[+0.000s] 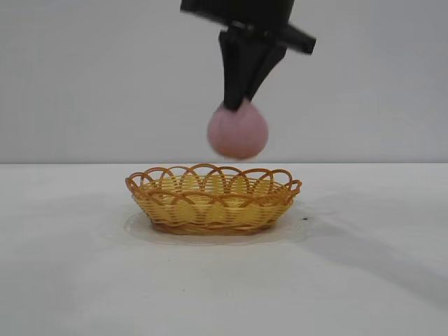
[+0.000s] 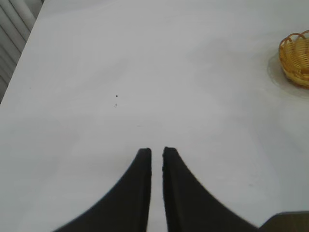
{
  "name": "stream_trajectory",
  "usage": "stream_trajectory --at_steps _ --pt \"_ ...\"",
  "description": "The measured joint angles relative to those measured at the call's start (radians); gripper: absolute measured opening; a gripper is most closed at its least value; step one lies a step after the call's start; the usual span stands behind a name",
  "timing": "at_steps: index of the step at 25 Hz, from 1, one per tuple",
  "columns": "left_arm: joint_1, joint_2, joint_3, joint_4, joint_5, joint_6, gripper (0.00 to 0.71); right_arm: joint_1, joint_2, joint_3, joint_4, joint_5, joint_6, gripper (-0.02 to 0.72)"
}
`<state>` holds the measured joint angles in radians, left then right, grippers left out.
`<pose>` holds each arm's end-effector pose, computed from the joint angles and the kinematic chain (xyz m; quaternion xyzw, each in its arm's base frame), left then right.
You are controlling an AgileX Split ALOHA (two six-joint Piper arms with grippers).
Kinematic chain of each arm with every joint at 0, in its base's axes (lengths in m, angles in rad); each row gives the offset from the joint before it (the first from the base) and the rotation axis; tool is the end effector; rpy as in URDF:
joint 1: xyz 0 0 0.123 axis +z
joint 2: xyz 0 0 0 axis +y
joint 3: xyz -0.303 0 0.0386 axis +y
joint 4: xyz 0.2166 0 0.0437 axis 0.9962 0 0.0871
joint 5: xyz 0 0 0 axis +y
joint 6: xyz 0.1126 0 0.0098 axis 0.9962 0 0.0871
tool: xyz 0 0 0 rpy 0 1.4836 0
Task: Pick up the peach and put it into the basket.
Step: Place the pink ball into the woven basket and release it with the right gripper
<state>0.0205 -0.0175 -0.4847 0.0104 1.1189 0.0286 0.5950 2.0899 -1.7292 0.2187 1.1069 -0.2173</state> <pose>-0.0373 0.0003 0.2417 0.0032 0.8675 0.0174 0.4972 0.3388 0.2558 0.2227 -0.3548 0.9246 0.1177 0.0737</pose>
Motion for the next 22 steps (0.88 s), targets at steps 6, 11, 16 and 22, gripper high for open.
stream_trajectory --at_steps 6,11,16,22 --pt "0.0 0.0 0.0 0.0 0.0 0.0 0.059 0.023 0.071 0.0 0.016 -0.036 0.0 0.0" --pt "0.0 0.0 0.0 0.0 0.0 0.0 0.059 0.026 0.077 0.002 0.02 -0.065 0.0 0.248" --pt "0.0 0.0 0.0 0.0 0.0 0.0 0.059 0.001 0.005 0.002 -0.021 -0.065 0.054 0.366" --pt "0.0 0.0 0.0 0.0 0.0 0.0 0.0 -0.304 -0.07 -0.002 -0.105 0.001 0.138 0.393"
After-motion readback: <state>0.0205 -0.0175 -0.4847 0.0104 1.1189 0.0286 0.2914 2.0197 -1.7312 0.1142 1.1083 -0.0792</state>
